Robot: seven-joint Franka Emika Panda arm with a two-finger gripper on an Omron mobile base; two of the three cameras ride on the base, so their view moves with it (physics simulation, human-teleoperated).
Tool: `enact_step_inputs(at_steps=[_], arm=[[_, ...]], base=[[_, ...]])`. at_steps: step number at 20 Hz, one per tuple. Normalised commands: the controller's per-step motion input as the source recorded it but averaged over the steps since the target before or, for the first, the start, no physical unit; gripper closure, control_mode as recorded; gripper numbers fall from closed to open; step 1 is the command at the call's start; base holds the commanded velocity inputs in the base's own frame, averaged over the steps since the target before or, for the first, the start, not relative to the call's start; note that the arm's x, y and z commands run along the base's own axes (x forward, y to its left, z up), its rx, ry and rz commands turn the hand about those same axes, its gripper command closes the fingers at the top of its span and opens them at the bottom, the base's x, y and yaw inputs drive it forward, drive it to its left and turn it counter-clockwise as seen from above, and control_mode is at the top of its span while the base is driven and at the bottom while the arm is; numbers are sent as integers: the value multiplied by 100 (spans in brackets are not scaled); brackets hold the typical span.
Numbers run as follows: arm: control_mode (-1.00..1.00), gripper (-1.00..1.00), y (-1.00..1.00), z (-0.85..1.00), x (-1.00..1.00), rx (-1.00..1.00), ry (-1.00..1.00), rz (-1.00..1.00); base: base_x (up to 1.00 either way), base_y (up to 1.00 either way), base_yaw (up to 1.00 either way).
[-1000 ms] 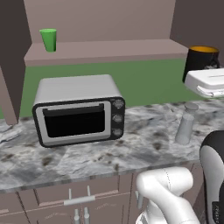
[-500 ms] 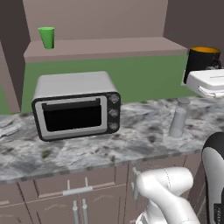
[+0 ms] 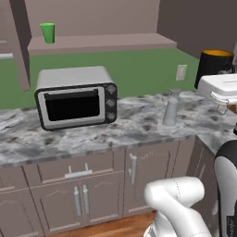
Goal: There is a tray on the dining counter. Grab the cup, mug, and pitcher and place them on the tray. The pitcher may be placed next to the tray if it cannot fit the tray.
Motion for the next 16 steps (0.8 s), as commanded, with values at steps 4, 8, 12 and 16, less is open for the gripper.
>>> enact_step_inputs(at_steps=[4, 8, 12, 16], arm=[[100, 100, 0, 0, 0, 0, 0, 0], [100, 100, 0, 0, 0, 0, 0, 0], [100, 100, 0, 0, 0, 0, 0, 0], [100, 100, 0, 0, 0, 0, 0, 0]], base=[[-55, 49, 6], [-64, 47, 49], [-53, 41, 76], [-48, 38, 79]])
